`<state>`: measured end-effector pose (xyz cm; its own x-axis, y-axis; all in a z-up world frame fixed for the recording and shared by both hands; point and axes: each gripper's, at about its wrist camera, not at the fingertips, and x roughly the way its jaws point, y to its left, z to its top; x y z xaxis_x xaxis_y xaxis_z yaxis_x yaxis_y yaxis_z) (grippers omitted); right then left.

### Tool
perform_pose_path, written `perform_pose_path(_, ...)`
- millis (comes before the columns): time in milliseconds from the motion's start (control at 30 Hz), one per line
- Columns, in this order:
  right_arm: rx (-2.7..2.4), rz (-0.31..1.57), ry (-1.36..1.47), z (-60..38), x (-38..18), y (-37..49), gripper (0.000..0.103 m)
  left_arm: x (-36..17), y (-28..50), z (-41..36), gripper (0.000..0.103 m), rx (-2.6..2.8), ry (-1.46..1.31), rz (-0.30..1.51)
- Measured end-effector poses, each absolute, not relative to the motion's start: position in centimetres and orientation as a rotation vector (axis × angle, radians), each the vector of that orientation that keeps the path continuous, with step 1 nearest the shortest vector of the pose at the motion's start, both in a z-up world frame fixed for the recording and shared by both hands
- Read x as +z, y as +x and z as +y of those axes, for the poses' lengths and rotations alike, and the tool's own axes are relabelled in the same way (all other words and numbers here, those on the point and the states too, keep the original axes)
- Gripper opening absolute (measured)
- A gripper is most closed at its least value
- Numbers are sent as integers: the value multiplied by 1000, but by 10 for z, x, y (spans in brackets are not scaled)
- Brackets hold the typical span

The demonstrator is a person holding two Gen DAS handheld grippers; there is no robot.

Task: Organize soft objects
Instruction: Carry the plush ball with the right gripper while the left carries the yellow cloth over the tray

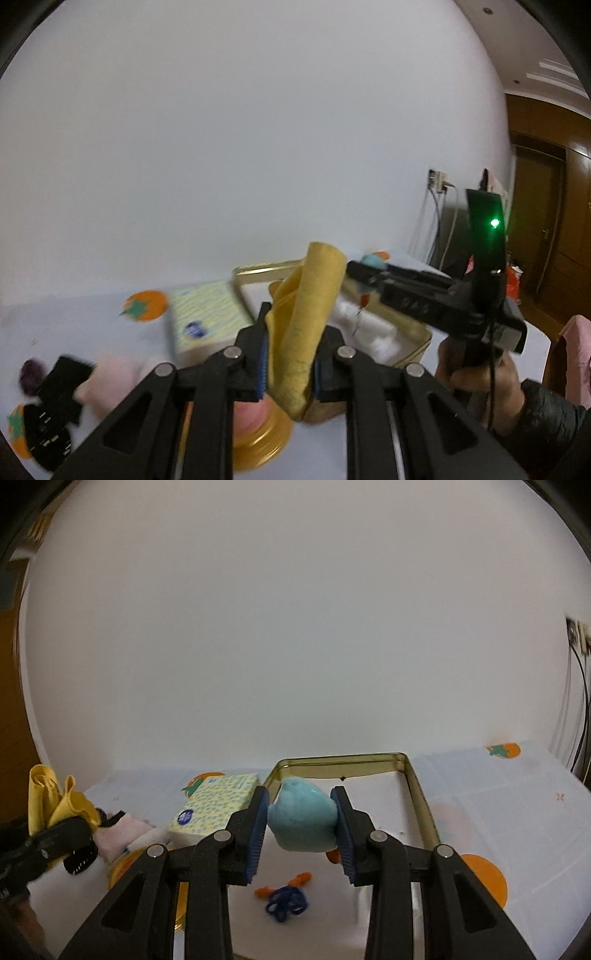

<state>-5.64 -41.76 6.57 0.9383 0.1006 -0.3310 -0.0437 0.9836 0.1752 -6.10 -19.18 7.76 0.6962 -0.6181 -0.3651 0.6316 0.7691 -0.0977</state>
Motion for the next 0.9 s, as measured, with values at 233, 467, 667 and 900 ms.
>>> perform_pose_path(233, 2, 368, 154, -438, 62, -44, 37, 67, -45, -246, 16, -711, 41, 416)
perform_pose_path(467, -49, 391, 130, -461, 57, -38, 37, 54, -22, -281, 16, -693, 2, 457)
perform_pose_path(667, -65, 448, 127, -467, 48, -25, 37, 42, -4, -298, 16, -660, -19, 494)
perform_pose_path(900, -64, 494, 104, -464, 38, -16, 38, 27, 5, -302, 16, -631, -13, 527)
